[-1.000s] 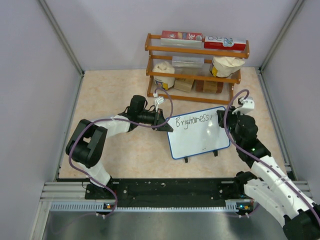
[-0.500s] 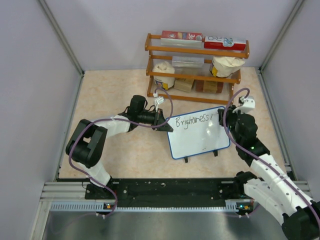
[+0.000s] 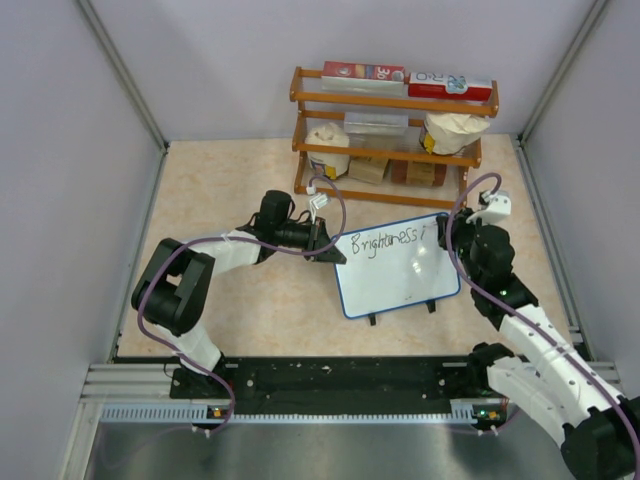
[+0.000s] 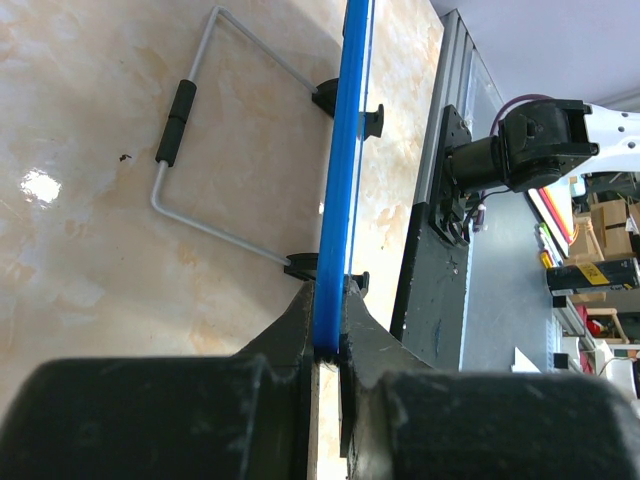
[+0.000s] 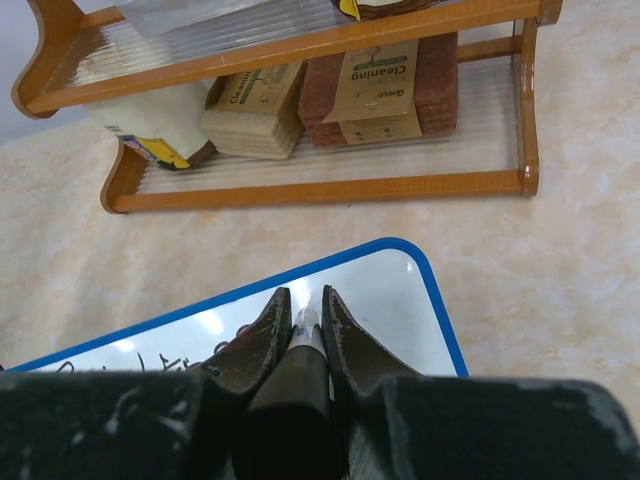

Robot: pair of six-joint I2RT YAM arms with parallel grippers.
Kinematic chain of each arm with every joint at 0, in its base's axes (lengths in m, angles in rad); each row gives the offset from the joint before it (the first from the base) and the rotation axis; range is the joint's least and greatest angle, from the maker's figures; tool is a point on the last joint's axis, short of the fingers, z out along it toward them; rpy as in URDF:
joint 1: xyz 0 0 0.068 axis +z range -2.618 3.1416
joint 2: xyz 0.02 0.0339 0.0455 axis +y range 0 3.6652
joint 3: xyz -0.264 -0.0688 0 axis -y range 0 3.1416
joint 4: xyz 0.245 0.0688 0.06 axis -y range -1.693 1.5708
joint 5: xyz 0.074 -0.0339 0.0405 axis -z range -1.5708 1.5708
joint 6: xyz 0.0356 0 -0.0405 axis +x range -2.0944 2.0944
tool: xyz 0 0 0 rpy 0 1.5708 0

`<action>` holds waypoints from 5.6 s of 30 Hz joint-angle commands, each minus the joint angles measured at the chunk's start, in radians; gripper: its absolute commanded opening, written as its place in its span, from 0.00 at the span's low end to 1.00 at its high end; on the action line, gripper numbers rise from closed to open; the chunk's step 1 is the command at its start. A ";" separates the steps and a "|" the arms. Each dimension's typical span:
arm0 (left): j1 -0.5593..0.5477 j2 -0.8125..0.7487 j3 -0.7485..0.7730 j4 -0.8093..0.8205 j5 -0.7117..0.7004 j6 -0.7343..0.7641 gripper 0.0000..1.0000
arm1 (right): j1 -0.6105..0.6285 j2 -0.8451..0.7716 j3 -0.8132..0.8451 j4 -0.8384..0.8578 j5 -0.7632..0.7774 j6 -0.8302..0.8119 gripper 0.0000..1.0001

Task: Write a sentence on the whiteboard
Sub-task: Write with the whiteboard marker on the whiteboard.

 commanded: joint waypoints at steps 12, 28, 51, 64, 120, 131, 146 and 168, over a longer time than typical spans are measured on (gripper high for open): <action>-0.013 0.034 -0.017 -0.068 -0.157 0.144 0.00 | -0.019 -0.100 0.008 -0.025 0.008 0.003 0.00; -0.013 0.030 -0.017 -0.074 -0.164 0.148 0.00 | -0.019 -0.063 -0.041 -0.011 0.016 0.009 0.00; -0.013 0.028 -0.017 -0.074 -0.162 0.148 0.00 | -0.018 -0.103 -0.070 -0.078 -0.016 0.010 0.00; -0.011 0.030 -0.017 -0.074 -0.164 0.148 0.00 | -0.019 -0.095 -0.060 -0.063 0.001 0.007 0.00; -0.013 0.025 -0.017 -0.071 -0.159 0.145 0.00 | -0.034 -0.103 -0.058 -0.069 0.022 0.009 0.00; -0.013 0.022 -0.019 -0.074 -0.162 0.148 0.00 | -0.034 -0.156 -0.050 -0.078 0.013 0.016 0.00; -0.013 0.019 -0.020 -0.075 -0.168 0.150 0.00 | -0.034 -0.215 0.025 -0.127 -0.074 0.015 0.00; -0.014 0.017 -0.022 -0.066 -0.168 0.144 0.00 | 0.094 -0.152 0.011 -0.057 -0.196 -0.003 0.00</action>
